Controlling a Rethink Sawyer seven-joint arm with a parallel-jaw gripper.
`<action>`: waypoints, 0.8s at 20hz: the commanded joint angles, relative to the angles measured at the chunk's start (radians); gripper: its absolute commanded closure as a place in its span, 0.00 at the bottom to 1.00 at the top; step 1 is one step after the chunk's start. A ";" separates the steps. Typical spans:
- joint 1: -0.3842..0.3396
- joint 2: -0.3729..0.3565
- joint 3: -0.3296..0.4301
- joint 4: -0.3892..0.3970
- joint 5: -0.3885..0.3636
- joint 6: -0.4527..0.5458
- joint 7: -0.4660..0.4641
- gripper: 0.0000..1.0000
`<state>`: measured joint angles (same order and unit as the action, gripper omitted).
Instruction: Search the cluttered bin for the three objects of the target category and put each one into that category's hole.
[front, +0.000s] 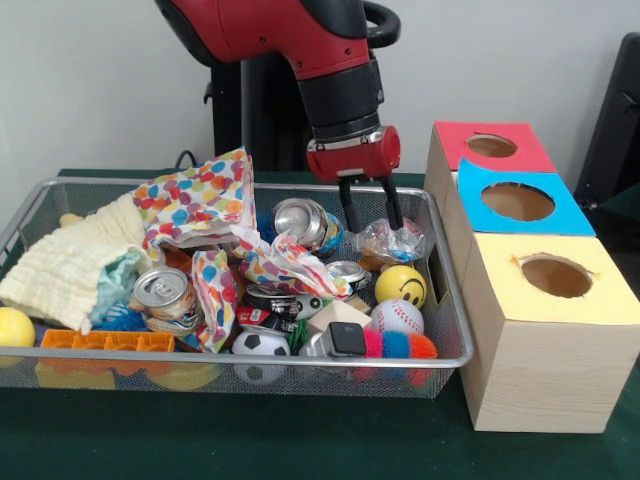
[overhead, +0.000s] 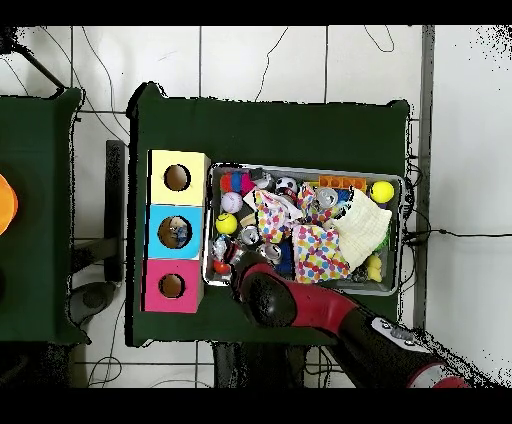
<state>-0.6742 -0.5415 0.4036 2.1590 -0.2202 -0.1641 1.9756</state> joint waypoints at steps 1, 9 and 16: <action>-0.019 0.039 -0.034 -0.169 -0.036 0.062 0.035 0.00; 0.060 0.048 -0.136 -0.202 -0.032 0.108 0.016 0.00; 0.123 0.032 -0.223 -0.224 -0.021 0.166 0.007 0.00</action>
<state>-0.5812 -0.5169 0.2690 2.0945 -0.2340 -0.1358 1.9756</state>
